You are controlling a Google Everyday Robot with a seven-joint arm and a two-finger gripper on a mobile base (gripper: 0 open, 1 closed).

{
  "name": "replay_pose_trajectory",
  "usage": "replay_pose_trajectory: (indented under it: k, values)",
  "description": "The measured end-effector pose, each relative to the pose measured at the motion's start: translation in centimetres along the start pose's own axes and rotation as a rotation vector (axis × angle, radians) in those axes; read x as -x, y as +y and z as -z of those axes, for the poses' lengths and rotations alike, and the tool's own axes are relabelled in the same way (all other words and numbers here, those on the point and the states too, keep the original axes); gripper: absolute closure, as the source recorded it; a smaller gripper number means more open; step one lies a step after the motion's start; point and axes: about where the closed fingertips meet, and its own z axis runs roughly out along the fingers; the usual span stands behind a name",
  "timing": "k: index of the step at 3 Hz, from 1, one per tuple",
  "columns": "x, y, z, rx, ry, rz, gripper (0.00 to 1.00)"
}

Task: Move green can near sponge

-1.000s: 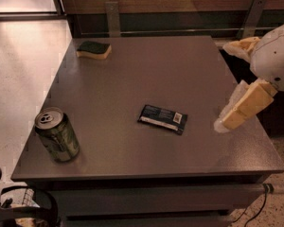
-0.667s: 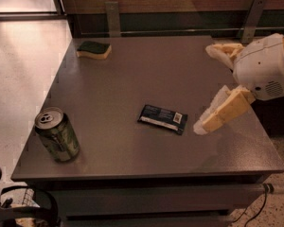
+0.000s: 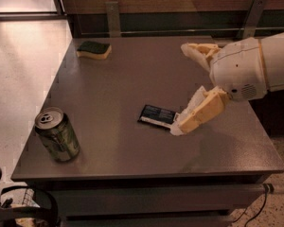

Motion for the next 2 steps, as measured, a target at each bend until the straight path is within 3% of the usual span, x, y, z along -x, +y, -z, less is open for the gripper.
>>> replay_pose_trajectory:
  k: [2]
  values:
    - [0.3, 0.7, -2.6, 0.007, -0.063, 0.002, 0.0]
